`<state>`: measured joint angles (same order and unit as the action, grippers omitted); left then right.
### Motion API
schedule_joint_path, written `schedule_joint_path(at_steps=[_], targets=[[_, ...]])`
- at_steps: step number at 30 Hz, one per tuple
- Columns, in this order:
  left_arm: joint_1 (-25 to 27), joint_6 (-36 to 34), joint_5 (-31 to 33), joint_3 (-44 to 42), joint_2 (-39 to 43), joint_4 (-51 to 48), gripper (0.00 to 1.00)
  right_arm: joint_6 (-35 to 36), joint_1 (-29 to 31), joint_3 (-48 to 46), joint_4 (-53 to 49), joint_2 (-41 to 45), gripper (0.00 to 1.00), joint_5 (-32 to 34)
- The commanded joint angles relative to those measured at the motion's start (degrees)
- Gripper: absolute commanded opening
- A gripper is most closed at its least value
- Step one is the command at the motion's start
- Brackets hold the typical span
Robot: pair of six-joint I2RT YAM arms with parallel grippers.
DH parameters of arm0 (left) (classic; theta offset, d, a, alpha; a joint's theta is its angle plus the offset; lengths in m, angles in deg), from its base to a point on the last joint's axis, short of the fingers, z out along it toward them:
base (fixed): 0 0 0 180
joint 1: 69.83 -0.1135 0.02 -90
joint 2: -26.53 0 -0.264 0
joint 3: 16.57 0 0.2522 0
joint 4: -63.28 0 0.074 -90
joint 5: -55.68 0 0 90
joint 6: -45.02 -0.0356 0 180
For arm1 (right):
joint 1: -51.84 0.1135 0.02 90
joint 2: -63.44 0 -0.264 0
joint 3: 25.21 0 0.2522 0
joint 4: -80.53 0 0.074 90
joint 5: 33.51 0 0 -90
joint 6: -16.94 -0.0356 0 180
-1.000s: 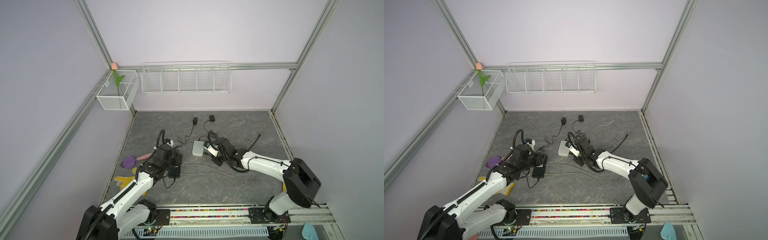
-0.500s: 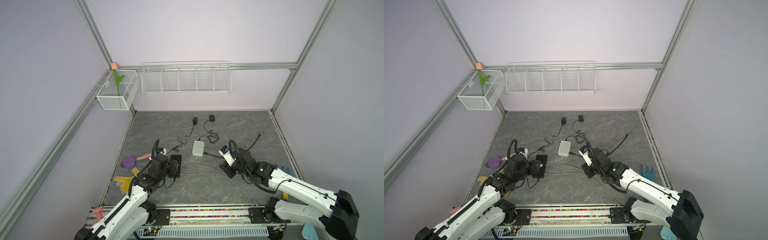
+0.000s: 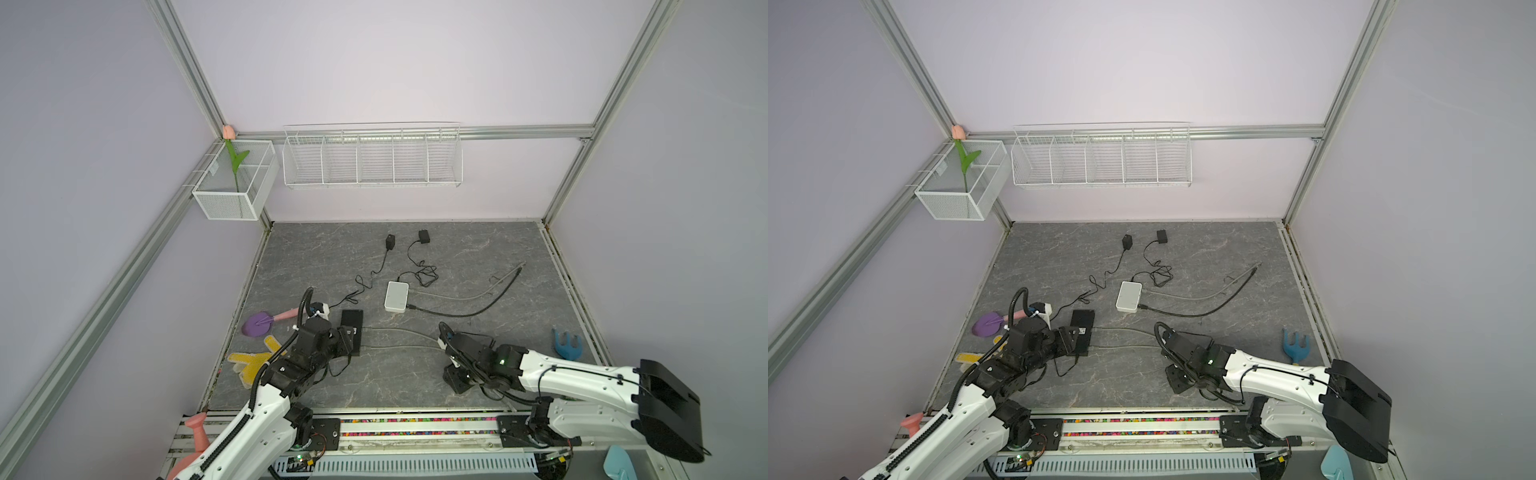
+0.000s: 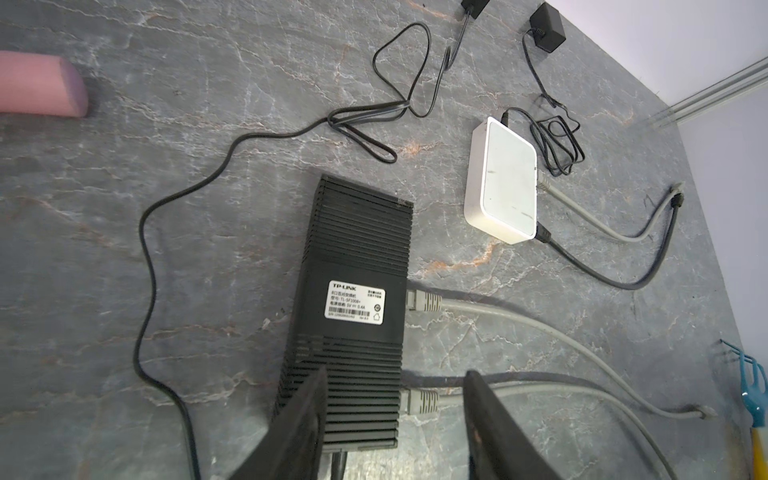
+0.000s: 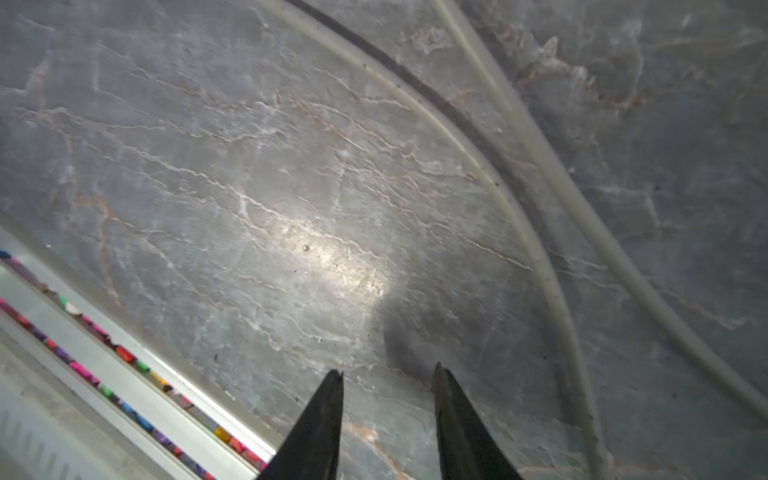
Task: Insert the plug into the switch port
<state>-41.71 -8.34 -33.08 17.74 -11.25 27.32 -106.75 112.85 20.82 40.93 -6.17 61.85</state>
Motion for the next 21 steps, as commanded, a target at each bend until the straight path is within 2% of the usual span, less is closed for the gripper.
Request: schedule_joint_path(at_steps=[1,8,12,21], targets=[[-0.3,0.8,0.1,-0.2,1.8,-2.3,0.52,-5.0,0.2,1.5,-0.9,-2.5,0.4,4.3],[-0.3,0.9,0.0,0.0,2.9,-3.4,0.53,-8.6,-1.4,2.2,-1.5,-4.3,0.41,7.8],[-0.3,1.0,-0.8,-0.2,2.9,-2.8,0.53,-8.3,-3.4,1.8,-0.2,-4.8,0.42,8.1],[-0.3,1.0,-0.6,-0.4,3.1,-3.1,0.53,-5.1,-12.0,2.2,2.3,-6.6,0.42,9.2]])
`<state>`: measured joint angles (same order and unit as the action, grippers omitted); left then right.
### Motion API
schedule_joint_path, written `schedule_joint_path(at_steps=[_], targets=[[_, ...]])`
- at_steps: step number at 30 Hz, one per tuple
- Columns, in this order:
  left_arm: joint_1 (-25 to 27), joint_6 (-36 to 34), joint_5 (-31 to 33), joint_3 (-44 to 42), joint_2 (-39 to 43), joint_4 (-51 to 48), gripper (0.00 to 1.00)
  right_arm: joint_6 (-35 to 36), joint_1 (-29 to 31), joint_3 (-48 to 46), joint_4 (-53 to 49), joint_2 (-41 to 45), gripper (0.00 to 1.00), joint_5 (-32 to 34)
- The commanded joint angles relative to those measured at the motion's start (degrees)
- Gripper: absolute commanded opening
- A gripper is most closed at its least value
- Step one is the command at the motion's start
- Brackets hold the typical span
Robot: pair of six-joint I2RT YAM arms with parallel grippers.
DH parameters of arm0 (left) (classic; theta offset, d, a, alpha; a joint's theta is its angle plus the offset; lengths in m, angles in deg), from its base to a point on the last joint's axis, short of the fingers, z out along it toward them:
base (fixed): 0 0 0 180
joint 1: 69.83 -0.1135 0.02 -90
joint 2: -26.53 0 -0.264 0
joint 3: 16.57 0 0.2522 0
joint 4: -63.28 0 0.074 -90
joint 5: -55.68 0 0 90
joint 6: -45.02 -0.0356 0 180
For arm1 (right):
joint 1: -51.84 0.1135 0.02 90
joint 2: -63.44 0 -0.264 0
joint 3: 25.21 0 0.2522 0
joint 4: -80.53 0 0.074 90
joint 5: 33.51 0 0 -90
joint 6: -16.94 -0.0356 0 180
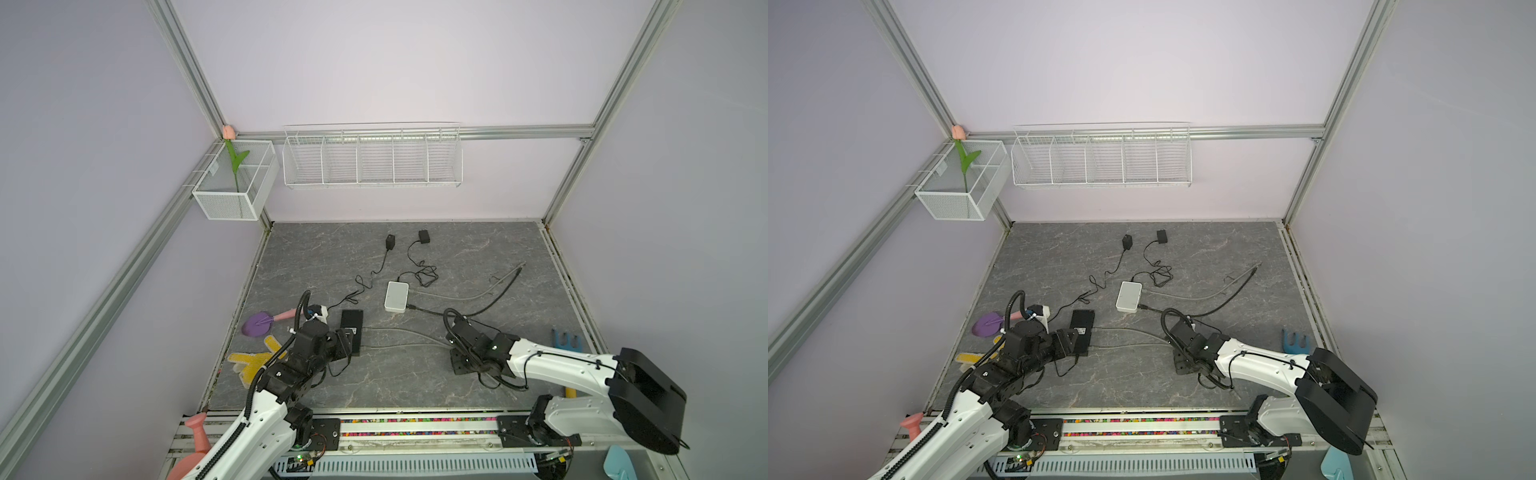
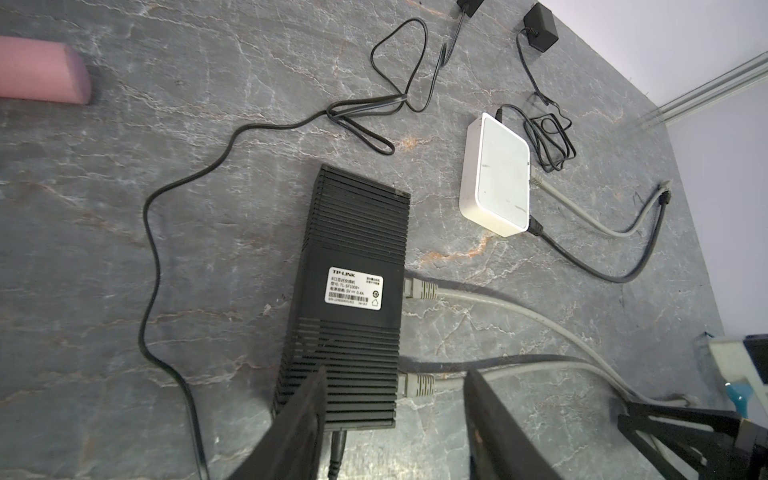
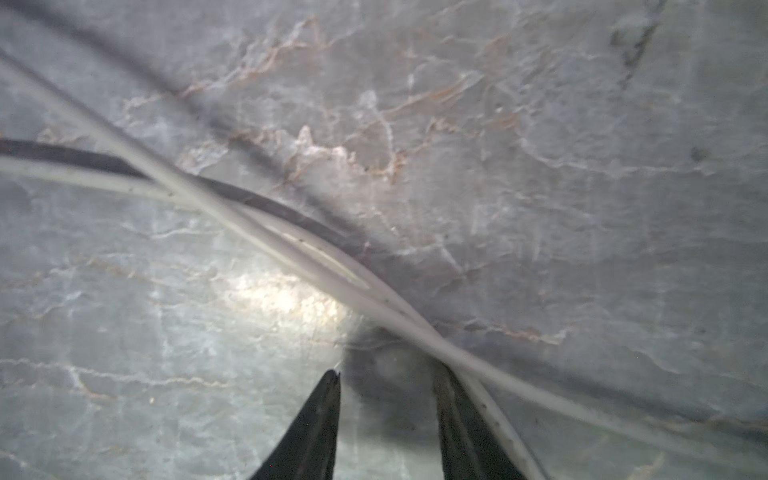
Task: Insert the plug into the switch port
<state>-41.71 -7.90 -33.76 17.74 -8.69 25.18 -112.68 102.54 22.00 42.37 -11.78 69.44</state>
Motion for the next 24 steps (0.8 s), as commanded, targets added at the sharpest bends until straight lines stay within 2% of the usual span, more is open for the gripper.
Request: schedule_joint_path(at_steps=[1,7,17,24], targets=[[-0.3,0.5,0.0,-0.5,0.5,-0.8,0.53,1.4,-2.6,1.3,1.2,-1.3,0.42,1.5],[-0.3,0.5,0.0,-1.0,-0.1,0.3,0.53,5.0,-7.1,4.8,2.5,-4.7,0.41,1.6],[-0.3,0.2,0.0,-0.9,-2.2,2.1,0.53,11.9,-9.5,15.1,1.8,-13.4,0.42,0.1],[-0.3,0.3,-0.4,-1.0,-1.2,2.9,0.53,13.2,-10.7,13.2,3.8,-11.0,0.42,-1.6]])
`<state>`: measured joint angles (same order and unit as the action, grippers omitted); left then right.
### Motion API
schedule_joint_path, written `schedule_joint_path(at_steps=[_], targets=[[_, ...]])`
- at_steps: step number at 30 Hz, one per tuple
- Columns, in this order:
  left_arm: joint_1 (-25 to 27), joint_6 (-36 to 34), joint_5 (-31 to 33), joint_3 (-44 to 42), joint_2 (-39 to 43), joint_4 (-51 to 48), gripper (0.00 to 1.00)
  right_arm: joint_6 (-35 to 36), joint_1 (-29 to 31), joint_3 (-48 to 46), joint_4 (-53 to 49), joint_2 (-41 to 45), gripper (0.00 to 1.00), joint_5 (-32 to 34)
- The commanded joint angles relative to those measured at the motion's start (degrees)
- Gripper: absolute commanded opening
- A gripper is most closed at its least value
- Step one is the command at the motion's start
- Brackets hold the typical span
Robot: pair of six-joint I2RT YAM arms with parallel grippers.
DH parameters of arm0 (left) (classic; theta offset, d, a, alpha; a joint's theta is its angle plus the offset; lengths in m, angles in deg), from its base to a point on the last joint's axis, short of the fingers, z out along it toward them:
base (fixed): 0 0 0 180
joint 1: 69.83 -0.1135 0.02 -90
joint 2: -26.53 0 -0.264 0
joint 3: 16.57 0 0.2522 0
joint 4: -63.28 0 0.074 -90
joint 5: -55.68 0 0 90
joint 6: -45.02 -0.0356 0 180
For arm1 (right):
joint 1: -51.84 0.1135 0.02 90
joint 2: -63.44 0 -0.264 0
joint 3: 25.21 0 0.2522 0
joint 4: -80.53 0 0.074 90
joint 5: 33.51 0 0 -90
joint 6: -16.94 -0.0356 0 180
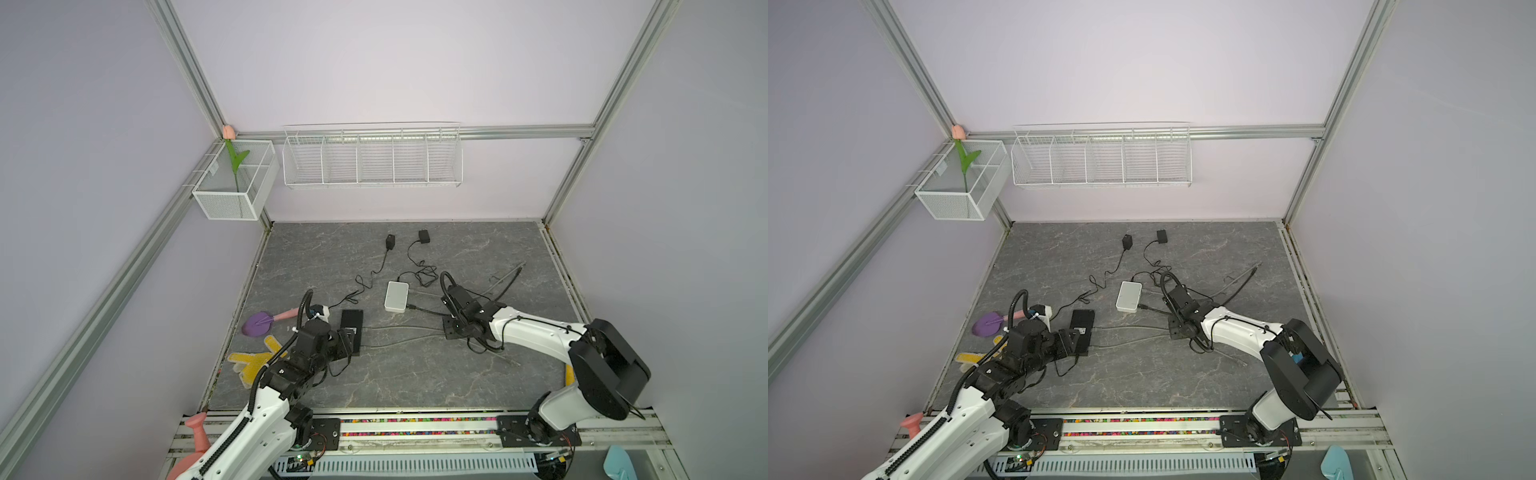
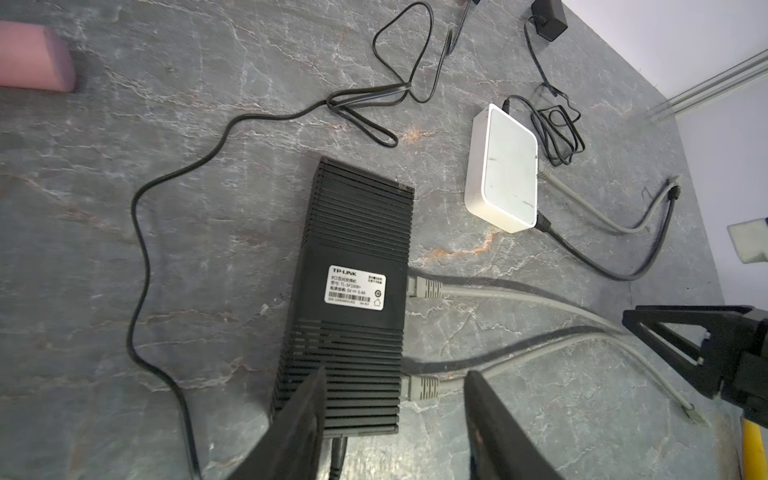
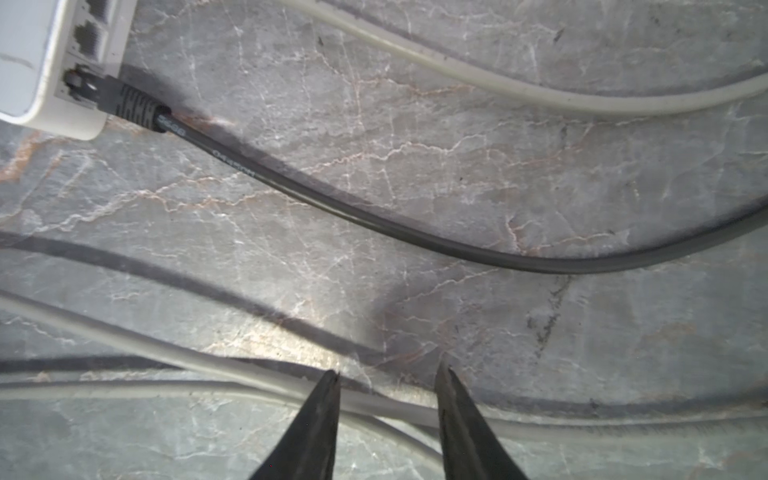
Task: Insert the plug into the switch port
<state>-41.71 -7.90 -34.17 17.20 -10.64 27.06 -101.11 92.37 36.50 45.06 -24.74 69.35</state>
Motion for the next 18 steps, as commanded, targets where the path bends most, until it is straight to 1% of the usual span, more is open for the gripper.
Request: schedule_joint_path(at_steps=[1,8,13,18], targets=[[-0.3,0.3,0.1,-0.5,0.8,1.1,0.53,2.1,-0.5,-1.8,1.8,2.8,0.42,-2.1],[-0.3,-0.1,0.2,0.3,-0.9,2.3,0.53,3.3,-0.5,-4.1,1.1,9.1,0.42,-1.5],[-0.3,0.1,0.2,0.4,-0.9,3.5,0.53,2.1,-0.5,-6.7,0.2,13.0,0.43,-0.7],[-0.3,0.0,0.0,1.1,-1.4,4.3,0.53,1.6,-0.5,-8.4,1.8,15.3,0.43,-0.4]])
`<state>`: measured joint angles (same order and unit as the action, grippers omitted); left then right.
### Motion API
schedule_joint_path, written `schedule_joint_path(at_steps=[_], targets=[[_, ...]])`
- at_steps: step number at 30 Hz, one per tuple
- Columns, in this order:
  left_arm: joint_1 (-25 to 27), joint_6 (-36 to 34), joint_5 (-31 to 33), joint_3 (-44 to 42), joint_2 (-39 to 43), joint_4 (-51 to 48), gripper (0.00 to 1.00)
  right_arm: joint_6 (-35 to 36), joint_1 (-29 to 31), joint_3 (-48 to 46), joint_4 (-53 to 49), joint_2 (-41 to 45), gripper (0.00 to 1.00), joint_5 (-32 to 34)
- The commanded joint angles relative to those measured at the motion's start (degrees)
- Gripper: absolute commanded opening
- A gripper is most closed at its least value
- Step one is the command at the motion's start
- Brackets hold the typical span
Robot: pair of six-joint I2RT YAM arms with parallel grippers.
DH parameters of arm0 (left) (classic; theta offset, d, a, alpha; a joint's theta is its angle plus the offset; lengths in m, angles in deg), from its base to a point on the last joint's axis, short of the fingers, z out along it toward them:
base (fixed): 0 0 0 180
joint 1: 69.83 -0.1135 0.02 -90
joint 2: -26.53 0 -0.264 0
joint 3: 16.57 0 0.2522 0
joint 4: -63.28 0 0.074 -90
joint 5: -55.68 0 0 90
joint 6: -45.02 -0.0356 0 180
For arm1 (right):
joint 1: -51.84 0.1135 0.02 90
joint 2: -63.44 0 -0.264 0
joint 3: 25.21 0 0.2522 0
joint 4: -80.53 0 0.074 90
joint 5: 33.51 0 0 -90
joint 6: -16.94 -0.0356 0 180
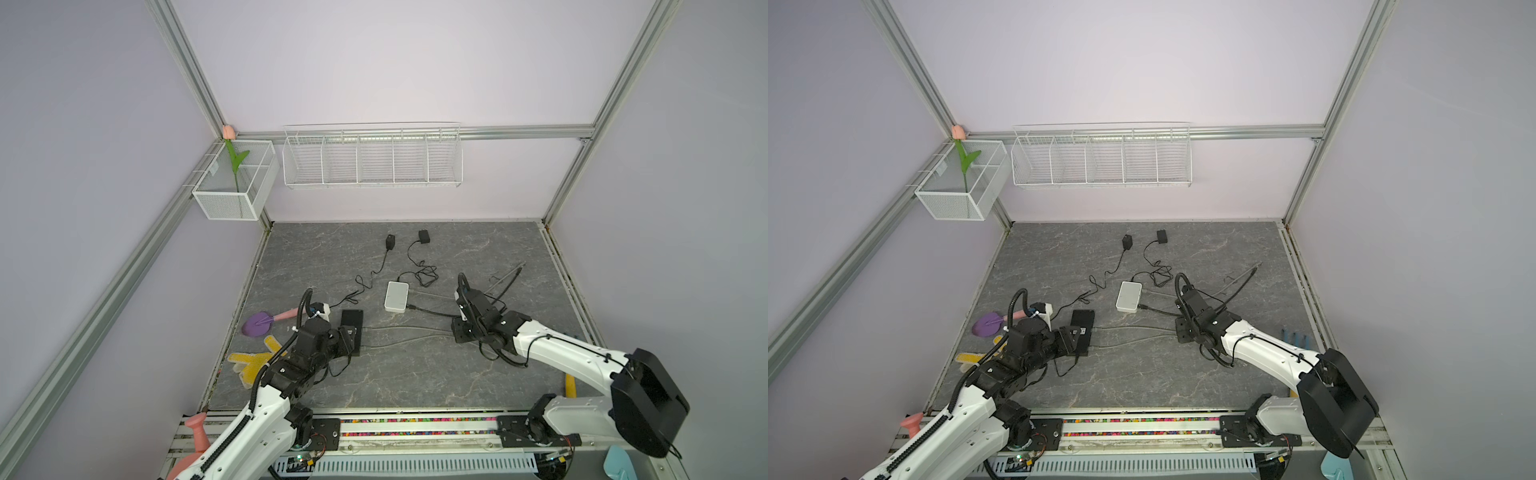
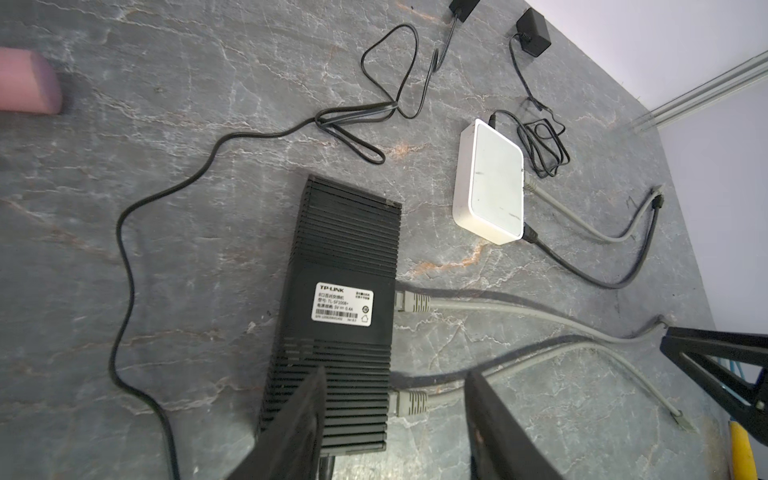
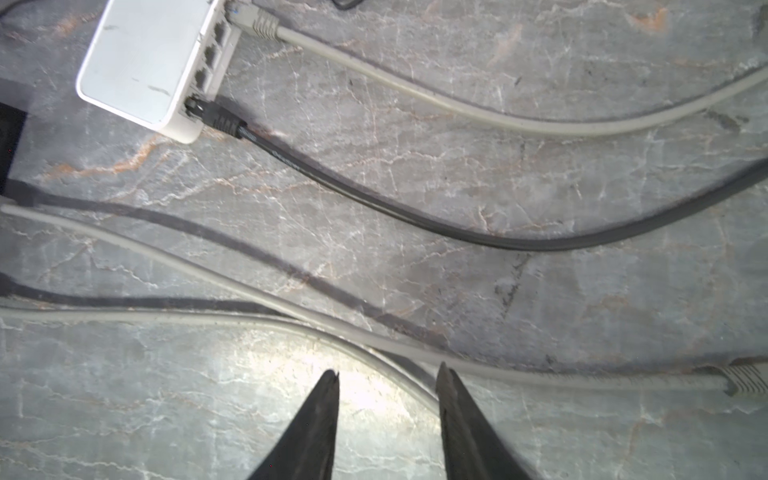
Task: Insert the plug into the switch port
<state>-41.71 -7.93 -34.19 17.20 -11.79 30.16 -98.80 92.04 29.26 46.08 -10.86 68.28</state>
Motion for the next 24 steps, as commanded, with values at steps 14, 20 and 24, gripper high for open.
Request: schedule_joint_path(at_steps=[14,20,24], targets=[[-0.3,-4.3,4.1,7.2,-1.8,-2.2,0.55,4.6,-0.2,1.4,-0.8,9.8,0.44,6.2],[-0.3,-6.1,5.9,9.9,-4.0,-2.1,0.55,6.8,-0.2,2.2,-0.7,12.2,0.44,8.4],[-0.3,-7.5,7.6,12.2,-4.6,-2.3,0.55,8.4,-0.3,2.6,0.2,13.7,0.44,9.7]])
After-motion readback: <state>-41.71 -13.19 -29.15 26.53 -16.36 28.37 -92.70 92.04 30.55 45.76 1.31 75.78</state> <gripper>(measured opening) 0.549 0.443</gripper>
